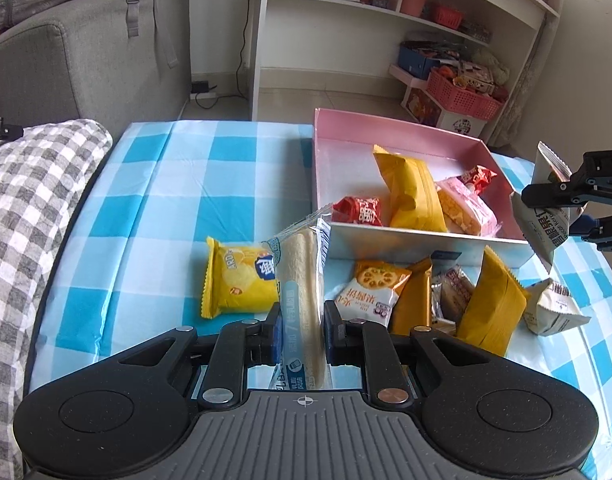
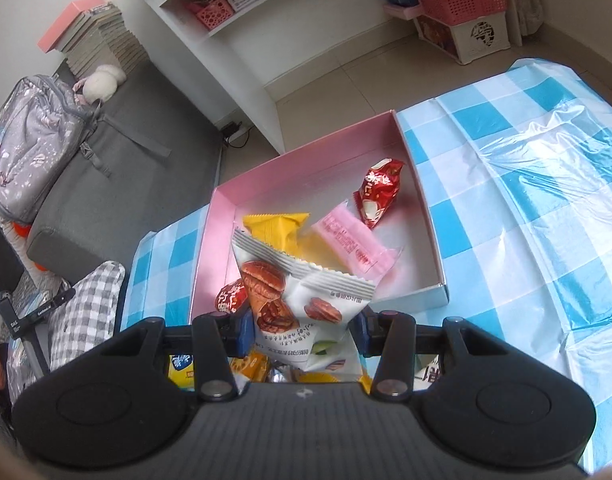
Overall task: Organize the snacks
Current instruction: 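Carry both packets into the pink box and open both tools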
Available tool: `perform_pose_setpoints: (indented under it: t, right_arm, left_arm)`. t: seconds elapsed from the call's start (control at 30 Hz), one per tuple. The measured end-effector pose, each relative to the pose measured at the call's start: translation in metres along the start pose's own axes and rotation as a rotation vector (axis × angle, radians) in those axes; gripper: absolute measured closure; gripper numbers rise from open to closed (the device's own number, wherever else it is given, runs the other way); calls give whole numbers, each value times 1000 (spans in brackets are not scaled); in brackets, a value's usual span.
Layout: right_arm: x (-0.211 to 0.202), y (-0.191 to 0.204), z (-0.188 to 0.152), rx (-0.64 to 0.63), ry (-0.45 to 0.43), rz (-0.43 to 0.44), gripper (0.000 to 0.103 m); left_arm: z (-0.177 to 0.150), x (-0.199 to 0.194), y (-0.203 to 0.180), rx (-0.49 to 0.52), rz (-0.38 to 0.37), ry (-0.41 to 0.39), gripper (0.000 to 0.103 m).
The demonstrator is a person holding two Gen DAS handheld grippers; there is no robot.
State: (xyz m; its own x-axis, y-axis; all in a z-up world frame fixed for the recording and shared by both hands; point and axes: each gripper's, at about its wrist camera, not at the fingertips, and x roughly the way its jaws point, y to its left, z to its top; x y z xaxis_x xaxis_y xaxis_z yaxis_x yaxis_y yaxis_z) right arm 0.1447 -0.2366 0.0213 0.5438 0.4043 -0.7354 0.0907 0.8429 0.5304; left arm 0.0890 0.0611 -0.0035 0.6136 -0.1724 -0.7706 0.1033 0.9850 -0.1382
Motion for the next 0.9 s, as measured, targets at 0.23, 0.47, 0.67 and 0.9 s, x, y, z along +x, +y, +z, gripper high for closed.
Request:
perform_pose_setpoints:
  t: [0.23, 0.47, 0.67, 0.9]
  right_arm:
    - [14, -12, 14, 33, -30, 34, 61]
    - [34, -13, 21, 14, -11, 64, 60]
    - [51, -12, 20, 25, 25, 88, 61]
    - [55, -9, 22, -9, -2, 69, 61]
  left_arm:
    - [26, 9, -21, 20, -2, -70, 86]
    - [59, 41, -42, 54, -12, -78, 86]
    - [79, 75, -57, 77, -20, -76, 86]
    - [88, 99, -59, 54, 1, -65, 86]
